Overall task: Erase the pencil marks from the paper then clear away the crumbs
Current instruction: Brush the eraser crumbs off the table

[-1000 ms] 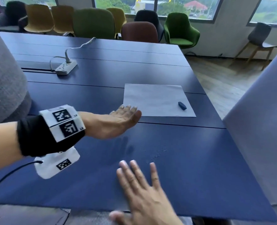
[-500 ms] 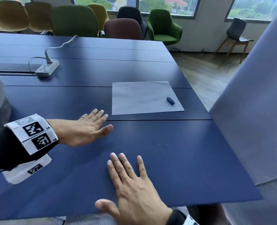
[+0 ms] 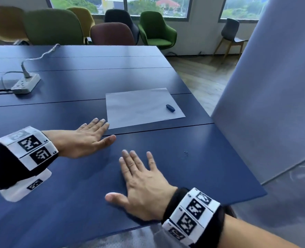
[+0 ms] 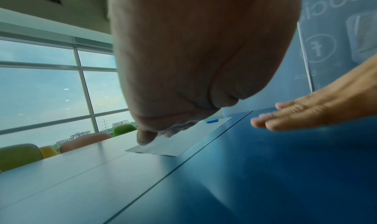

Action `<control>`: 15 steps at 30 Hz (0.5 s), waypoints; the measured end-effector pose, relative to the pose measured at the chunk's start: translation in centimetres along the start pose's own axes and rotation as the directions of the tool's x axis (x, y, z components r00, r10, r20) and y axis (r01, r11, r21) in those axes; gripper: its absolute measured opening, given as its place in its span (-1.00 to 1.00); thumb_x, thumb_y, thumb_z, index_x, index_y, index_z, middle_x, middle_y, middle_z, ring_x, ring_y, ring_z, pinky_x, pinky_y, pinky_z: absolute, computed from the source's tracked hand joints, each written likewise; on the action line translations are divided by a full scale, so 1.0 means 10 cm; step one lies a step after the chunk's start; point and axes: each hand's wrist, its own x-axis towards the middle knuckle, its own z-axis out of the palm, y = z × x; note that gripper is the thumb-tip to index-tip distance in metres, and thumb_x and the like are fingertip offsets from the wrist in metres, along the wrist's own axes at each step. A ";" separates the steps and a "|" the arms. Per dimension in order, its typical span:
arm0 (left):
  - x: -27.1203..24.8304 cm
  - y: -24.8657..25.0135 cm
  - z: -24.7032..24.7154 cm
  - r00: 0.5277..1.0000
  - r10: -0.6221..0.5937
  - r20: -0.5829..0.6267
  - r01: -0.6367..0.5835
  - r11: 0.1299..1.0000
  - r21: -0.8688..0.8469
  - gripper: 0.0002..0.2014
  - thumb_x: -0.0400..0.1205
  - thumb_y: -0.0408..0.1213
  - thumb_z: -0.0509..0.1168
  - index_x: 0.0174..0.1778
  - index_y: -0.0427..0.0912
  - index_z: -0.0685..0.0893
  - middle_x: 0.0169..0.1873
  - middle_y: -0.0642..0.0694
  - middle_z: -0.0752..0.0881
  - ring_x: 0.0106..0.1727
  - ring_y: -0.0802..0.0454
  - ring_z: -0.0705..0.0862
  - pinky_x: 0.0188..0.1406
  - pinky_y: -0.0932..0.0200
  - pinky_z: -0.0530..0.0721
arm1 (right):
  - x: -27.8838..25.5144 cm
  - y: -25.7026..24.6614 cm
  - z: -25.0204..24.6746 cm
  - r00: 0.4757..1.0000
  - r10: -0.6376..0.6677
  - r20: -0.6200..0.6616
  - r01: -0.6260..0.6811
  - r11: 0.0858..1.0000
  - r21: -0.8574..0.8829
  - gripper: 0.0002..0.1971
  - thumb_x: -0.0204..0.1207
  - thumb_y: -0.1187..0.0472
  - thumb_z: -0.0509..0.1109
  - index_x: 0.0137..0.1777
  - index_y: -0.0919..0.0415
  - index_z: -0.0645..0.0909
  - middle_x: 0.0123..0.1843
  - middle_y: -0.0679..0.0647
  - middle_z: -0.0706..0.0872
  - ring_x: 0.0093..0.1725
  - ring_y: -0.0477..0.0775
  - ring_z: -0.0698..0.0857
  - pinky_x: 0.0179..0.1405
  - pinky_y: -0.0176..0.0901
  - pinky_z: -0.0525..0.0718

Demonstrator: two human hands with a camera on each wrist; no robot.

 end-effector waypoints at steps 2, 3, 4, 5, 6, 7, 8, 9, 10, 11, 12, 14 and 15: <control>0.03 0.03 -0.03 1.000 0.016 -0.018 -0.015 1.000 0.017 0.48 -0.16 0.74 -0.66 0.68 -0.07 -0.39 0.67 0.03 -0.41 0.61 0.18 -0.48 0.59 0.19 -0.35 | 0.07 -0.02 0.07 0.999 0.008 0.031 -0.008 1.000 -0.005 -0.06 0.53 -0.46 -0.20 0.66 0.21 -0.36 0.70 0.07 -0.40 0.65 -0.02 -0.45 0.58 0.28 -0.46; 0.03 0.04 -0.04 1.000 0.024 -0.020 -0.024 1.000 0.018 0.47 -0.15 0.75 -0.65 0.68 -0.07 -0.39 0.66 0.05 -0.41 0.60 0.20 -0.49 0.58 0.21 -0.36 | 0.08 0.04 0.08 0.999 0.045 0.025 -0.045 0.999 -0.009 -0.07 0.54 -0.45 -0.20 0.66 0.21 -0.36 0.70 0.07 -0.39 0.65 -0.02 -0.44 0.58 0.28 -0.45; 0.03 0.05 -0.04 0.999 0.034 -0.014 -0.034 0.999 0.017 0.46 -0.14 0.75 -0.64 0.68 -0.06 -0.39 0.66 0.07 -0.41 0.58 0.21 -0.49 0.57 0.24 -0.37 | 0.05 0.15 0.07 0.996 0.090 0.015 -0.090 0.996 -0.017 -0.08 0.54 -0.44 -0.21 0.67 0.20 -0.36 0.70 0.07 -0.39 0.66 -0.02 -0.43 0.59 0.27 -0.44; 0.03 0.06 -0.02 0.999 0.044 -0.005 -0.044 0.999 0.016 0.45 -0.13 0.75 -0.64 0.68 -0.05 -0.40 0.65 0.09 -0.41 0.57 0.23 -0.50 0.55 0.26 -0.37 | 0.01 0.28 0.06 0.991 0.137 0.008 -0.137 0.990 -0.019 -0.08 0.54 -0.44 -0.21 0.67 0.19 -0.36 0.70 0.06 -0.39 0.66 -0.01 -0.42 0.59 0.27 -0.44; 0.02 0.07 0.00 0.999 0.053 0.006 -0.053 0.998 0.018 0.44 -0.12 0.75 -0.64 0.67 -0.05 -0.40 0.65 0.10 -0.41 0.56 0.24 -0.51 0.54 0.27 -0.38 | -0.05 0.44 0.04 0.982 0.188 0.012 -0.188 0.982 -0.012 -0.08 0.54 -0.44 -0.21 0.67 0.19 -0.36 0.70 0.06 -0.40 0.66 0.00 -0.42 0.60 0.26 -0.44; 0.01 0.08 0.03 0.998 0.058 0.019 -0.059 0.998 0.023 0.43 -0.12 0.74 -0.64 0.67 -0.05 -0.41 0.65 0.11 -0.42 0.56 0.24 -0.51 0.53 0.28 -0.38 | -0.13 0.59 0.01 0.970 0.241 0.026 -0.241 0.971 -0.002 -0.08 0.54 -0.45 -0.21 0.67 0.18 -0.36 0.70 0.05 -0.40 0.66 0.00 -0.41 0.60 0.25 -0.44; 0.00 0.09 0.05 0.998 0.059 0.036 -0.060 0.998 0.026 0.44 -0.13 0.74 -0.64 0.67 -0.04 -0.42 0.65 0.11 -0.42 0.56 0.24 -0.52 0.53 0.29 -0.38 | -0.21 0.74 -0.01 0.954 0.295 0.047 -0.296 0.955 0.004 -0.07 0.53 -0.45 -0.22 0.67 0.19 -0.35 0.70 0.06 -0.40 0.67 0.01 -0.40 0.61 0.25 -0.43; 0.00 0.10 0.07 0.997 0.057 0.054 -0.058 0.998 0.025 0.44 -0.14 0.74 -0.64 0.67 -0.05 -0.42 0.64 0.12 -0.42 0.56 0.24 -0.52 0.54 0.29 -0.37 | -0.30 0.87 -0.04 0.933 0.352 0.069 -0.353 0.936 0.002 -0.07 0.53 -0.46 -0.23 0.67 0.20 -0.35 0.70 0.07 -0.39 0.67 0.02 -0.38 0.61 0.25 -0.41; -0.01 0.11 0.09 0.996 0.055 0.066 -0.057 0.998 0.025 0.45 -0.15 0.74 -0.64 0.67 -0.05 -0.41 0.64 0.12 -0.42 0.57 0.23 -0.51 0.54 0.28 -0.37 | -0.38 0.97 -0.07 0.908 0.409 0.089 -0.410 0.912 -0.008 -0.06 0.52 -0.46 -0.24 0.67 0.22 -0.35 0.70 0.08 -0.39 0.68 0.03 -0.37 0.62 0.25 -0.39; -0.02 0.11 0.10 0.996 0.053 0.072 -0.056 0.998 0.027 0.46 -0.15 0.74 -0.64 0.67 -0.05 -0.41 0.65 0.11 -0.42 0.58 0.22 -0.50 0.56 0.27 -0.36 | -0.43 1.05 -0.10 0.883 0.459 0.101 -0.460 0.888 -0.020 -0.04 0.51 -0.47 -0.27 0.67 0.24 -0.35 0.70 0.11 -0.38 0.68 0.05 -0.35 0.62 0.26 -0.38; -0.02 0.12 0.10 0.996 0.052 0.073 -0.054 0.998 0.028 0.47 -0.15 0.75 -0.64 0.68 -0.06 -0.40 0.65 0.10 -0.42 0.59 0.21 -0.49 0.57 0.26 -0.35 | -0.45 1.09 -0.13 0.864 0.493 0.104 -0.493 0.870 -0.034 -0.03 0.50 -0.47 -0.29 0.66 0.27 -0.35 0.70 0.13 -0.38 0.69 0.07 -0.35 0.62 0.27 -0.38; 0.00 0.16 0.06 0.997 0.052 0.062 -0.054 0.998 0.031 0.48 -0.16 0.75 -0.63 0.68 -0.06 -0.39 0.66 0.07 -0.41 0.61 0.20 -0.47 0.60 0.23 -0.34 | -0.43 1.04 -0.16 0.882 0.465 0.078 -0.463 0.885 -0.051 -0.02 0.49 -0.48 -0.29 0.66 0.27 -0.35 0.70 0.13 -0.39 0.68 0.07 -0.37 0.61 0.28 -0.40; 0.02 0.19 0.03 0.997 0.055 0.055 -0.057 0.998 0.038 0.49 -0.17 0.75 -0.63 0.68 -0.07 -0.39 0.67 0.05 -0.40 0.62 0.19 -0.47 0.61 0.22 -0.33 | -0.39 0.95 -0.16 0.915 0.398 0.065 -0.395 0.917 -0.060 -0.01 0.47 -0.50 -0.29 0.67 0.25 -0.35 0.70 0.11 -0.40 0.67 0.06 -0.39 0.60 0.28 -0.42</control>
